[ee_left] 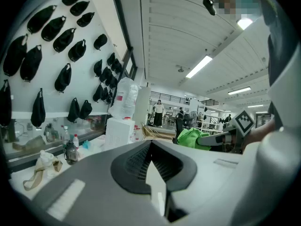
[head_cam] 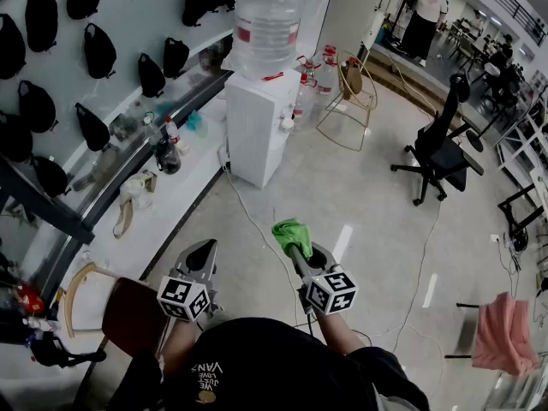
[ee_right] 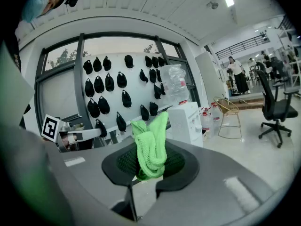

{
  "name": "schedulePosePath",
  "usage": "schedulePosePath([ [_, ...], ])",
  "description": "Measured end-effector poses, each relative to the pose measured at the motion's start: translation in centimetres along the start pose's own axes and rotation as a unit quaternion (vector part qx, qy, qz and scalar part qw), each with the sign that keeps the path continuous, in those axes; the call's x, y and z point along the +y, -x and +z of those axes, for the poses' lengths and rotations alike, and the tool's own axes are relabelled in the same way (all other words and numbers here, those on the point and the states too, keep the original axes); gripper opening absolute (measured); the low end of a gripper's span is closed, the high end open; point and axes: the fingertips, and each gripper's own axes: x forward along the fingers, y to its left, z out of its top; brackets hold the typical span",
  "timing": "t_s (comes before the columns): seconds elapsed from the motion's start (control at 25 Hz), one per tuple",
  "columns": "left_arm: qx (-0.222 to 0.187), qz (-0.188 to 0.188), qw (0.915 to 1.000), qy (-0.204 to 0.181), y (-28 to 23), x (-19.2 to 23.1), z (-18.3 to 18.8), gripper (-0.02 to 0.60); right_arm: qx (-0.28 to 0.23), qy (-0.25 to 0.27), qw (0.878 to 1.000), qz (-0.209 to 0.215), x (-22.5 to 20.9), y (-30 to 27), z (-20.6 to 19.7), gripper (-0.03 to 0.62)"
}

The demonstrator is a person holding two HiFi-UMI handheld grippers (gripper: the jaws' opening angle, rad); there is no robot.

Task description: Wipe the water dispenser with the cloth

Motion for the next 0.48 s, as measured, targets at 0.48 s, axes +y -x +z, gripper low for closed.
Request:
schedulePosePath([
  [0.48,0.005,-0.019,0.9998,0.005,-1.1,2.3,-1.0,0.002,-0.017,-0.022,0.999,-0.022,-0.5,-2.2,-0.2,0.092],
])
